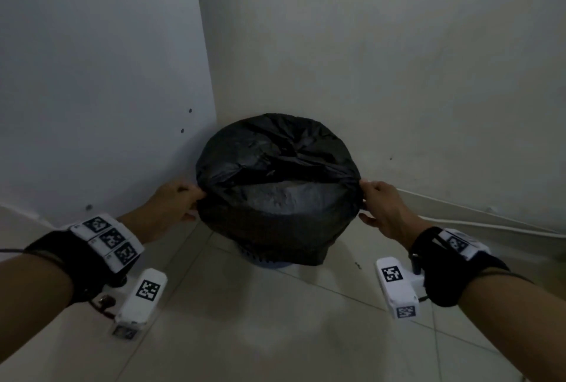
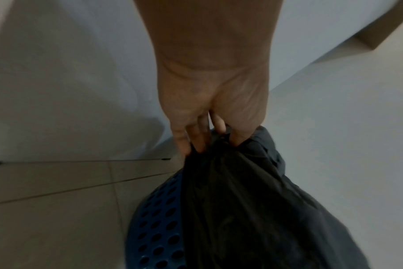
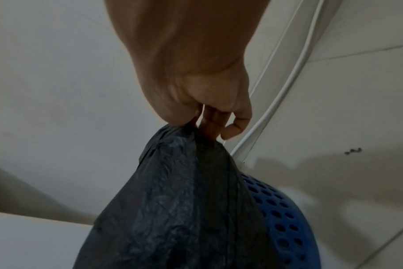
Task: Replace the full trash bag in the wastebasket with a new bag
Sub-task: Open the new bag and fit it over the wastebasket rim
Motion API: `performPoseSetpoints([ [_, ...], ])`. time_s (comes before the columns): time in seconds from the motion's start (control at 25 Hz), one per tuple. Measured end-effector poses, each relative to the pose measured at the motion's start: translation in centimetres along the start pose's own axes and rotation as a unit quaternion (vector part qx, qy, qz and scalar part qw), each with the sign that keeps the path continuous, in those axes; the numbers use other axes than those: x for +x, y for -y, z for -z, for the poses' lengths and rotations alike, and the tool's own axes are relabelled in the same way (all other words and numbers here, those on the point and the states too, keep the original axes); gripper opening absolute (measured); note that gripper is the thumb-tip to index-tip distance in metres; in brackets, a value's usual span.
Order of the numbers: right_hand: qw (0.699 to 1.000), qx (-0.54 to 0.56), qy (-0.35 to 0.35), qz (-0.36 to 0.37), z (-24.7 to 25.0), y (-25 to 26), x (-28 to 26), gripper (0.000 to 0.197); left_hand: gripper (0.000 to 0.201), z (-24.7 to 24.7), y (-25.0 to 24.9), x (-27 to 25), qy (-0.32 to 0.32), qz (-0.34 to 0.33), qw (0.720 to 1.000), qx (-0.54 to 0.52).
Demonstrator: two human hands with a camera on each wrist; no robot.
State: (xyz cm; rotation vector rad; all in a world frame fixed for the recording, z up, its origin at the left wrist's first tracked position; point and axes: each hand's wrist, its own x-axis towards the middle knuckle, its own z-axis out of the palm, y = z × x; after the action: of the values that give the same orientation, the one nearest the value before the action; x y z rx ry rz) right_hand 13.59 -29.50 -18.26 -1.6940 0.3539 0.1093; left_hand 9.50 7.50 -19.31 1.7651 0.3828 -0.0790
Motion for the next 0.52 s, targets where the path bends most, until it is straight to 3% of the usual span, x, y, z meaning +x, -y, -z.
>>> performPoseSetpoints([
  [0.12,0.998,0.032,0.022,0.041,-0.6,1.2,-0.6,0.036,0.022,-0.9,-2.6,1.8,-0.147,-0.123,0.98,0.048],
  [0.16,0.997,0.01,0.032,0.074,-1.1,1.5,-0.7,0.039,0.031,-1.5,-3.5,2.3,-0.156,-0.149,0.972,0.092],
  [0.24,0.989,-0.063,0.035,0.125,-2.1,1.3,-0.8,0.04,0.057,-2.7,-4.4,3.8,-0.097,-0.141,0.966,0.192],
  [0.32,0.977,-0.145,0.025,0.153,-1.8,1.2,-0.8,0.04,0.061,-3.9,-4.5,4.5,-0.037,-0.089,0.965,0.242],
  [0.4,0.93,-0.318,0.02,0.185,-0.6,1.5,-0.9,0.047,0.048,-5.0,-4.4,4.7,-0.04,-0.057,0.966,0.25],
  [0.52,0.817,-0.519,0.005,0.252,1.1,2.7,-1.5,0.062,0.038,-6.0,-4.6,3.4,-0.098,-0.135,0.94,0.299],
])
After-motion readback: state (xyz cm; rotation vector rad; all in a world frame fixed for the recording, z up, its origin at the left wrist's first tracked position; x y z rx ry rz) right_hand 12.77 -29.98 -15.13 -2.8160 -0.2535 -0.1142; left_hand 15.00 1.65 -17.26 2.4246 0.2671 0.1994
